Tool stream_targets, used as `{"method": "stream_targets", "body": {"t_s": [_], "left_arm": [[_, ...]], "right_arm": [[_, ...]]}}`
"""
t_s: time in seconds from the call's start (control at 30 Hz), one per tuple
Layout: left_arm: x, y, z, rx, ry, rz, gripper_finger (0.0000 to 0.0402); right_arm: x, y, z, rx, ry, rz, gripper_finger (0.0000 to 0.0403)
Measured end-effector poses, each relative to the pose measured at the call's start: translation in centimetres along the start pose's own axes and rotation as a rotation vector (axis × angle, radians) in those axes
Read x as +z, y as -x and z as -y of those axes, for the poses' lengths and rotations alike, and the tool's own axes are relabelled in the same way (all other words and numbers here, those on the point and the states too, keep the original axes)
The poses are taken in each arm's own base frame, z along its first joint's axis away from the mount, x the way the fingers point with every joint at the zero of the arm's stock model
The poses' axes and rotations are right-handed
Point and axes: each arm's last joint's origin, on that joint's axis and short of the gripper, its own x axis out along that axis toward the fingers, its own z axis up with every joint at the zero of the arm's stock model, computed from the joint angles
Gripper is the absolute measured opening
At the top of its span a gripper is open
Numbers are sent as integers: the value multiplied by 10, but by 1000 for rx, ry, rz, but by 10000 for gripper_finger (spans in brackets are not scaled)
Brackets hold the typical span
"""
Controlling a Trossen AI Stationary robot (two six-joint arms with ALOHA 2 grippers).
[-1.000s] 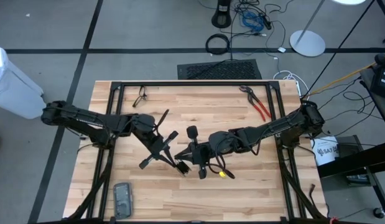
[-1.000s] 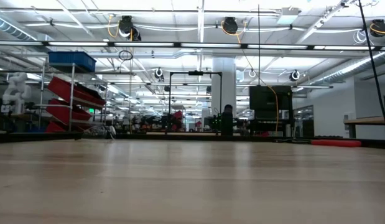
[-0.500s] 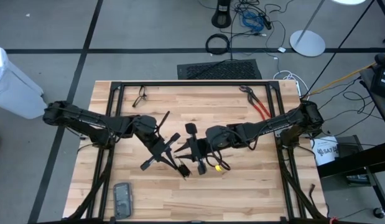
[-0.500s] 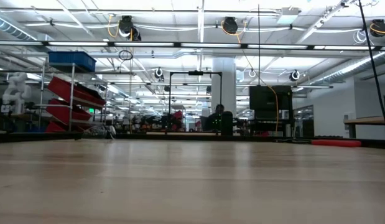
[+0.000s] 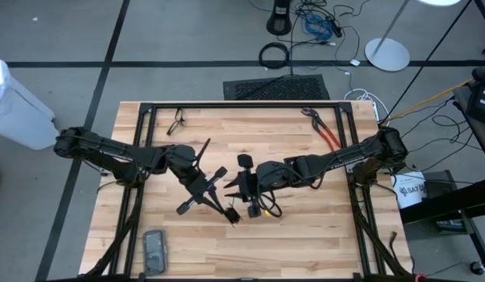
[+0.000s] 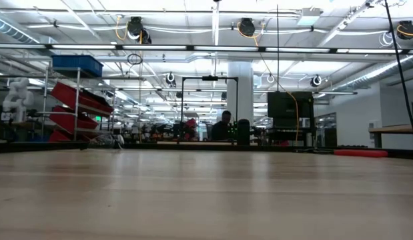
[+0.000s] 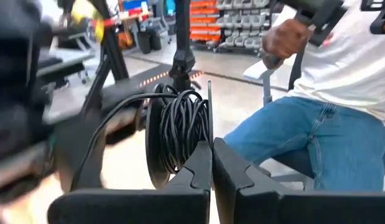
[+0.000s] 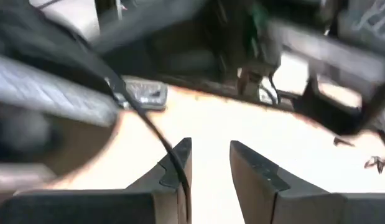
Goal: Coil cords
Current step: Coil the black wire onto the spool
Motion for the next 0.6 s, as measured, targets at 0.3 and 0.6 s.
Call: {"method": "stream_targets", "body": {"t_s": [0.3,0.6], "left_arm": [[12,-3,7,-67,-83,94,2],[21,-3,8,-91,-148,179,2]], "right_arm": [[-41,-8,6,-18,-88,-125,96],[-85,-7,9,-116,-203,-282,96]]}}
